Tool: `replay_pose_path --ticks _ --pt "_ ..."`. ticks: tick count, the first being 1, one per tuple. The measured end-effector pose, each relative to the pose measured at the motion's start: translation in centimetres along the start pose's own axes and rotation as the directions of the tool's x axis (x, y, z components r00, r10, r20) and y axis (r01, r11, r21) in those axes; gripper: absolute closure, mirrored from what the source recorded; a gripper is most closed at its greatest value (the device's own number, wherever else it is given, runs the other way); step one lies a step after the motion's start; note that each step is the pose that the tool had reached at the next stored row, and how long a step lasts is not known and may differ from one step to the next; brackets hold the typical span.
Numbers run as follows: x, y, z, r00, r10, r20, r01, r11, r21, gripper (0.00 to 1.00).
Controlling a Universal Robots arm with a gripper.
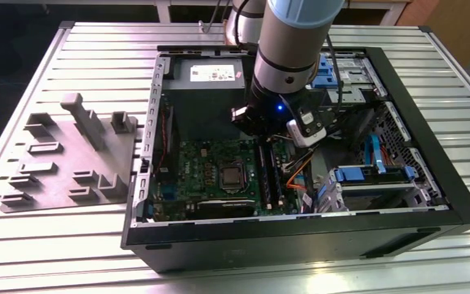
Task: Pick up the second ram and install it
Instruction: 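Press down the second ram until it locks into place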
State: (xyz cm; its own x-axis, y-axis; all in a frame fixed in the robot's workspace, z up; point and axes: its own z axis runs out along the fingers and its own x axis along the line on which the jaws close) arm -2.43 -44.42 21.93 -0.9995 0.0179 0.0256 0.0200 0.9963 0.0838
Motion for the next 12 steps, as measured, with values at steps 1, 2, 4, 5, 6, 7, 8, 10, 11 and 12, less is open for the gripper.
replay_pose_path --ticks 1,2,4,5,6,7,8,10,11,12 --pt "0.0 0.0 0.01 1.0 0.0 0.0 0.0 1.0 -0.0002 0.9" --pt "0.0 0.0 0.01 1.0 0.0 0.0001 0.0 1.0 -0.0001 0.9" --pt "-0.01 -0.01 0.17 1.0 0.0 0.0 0.0 1.0 -0.0002 0.9" --pt "-0.01 -0.02 0.21 1.0 0.0 0.0 0.0 1.0 0.0001 0.9" --pt "-0.01 -0.02 0.21 1.0 0.0 -0.0001 0.0 1.0 0.0002 0.9" --pt "0.0 -0.02 0.21 1.0 0.0 -0.0001 0.0 1.0 0.0001 0.9" --pt "-0.01 -0.02 0.22 1.0 0.0 0.0 0.0 1.0 0.0001 0.9" --pt "-0.01 -0.02 0.23 1.0 0.0 0.0 0.0 1.0 -0.0001 0.9" --pt "-0.01 -0.02 0.21 1.0 0.0 0.0001 0.0 1.0 -0.0001 0.9" --pt "-0.01 0.0 0.14 1.0 0.0 0.0003 0.0 1.0 -0.0007 0.9"
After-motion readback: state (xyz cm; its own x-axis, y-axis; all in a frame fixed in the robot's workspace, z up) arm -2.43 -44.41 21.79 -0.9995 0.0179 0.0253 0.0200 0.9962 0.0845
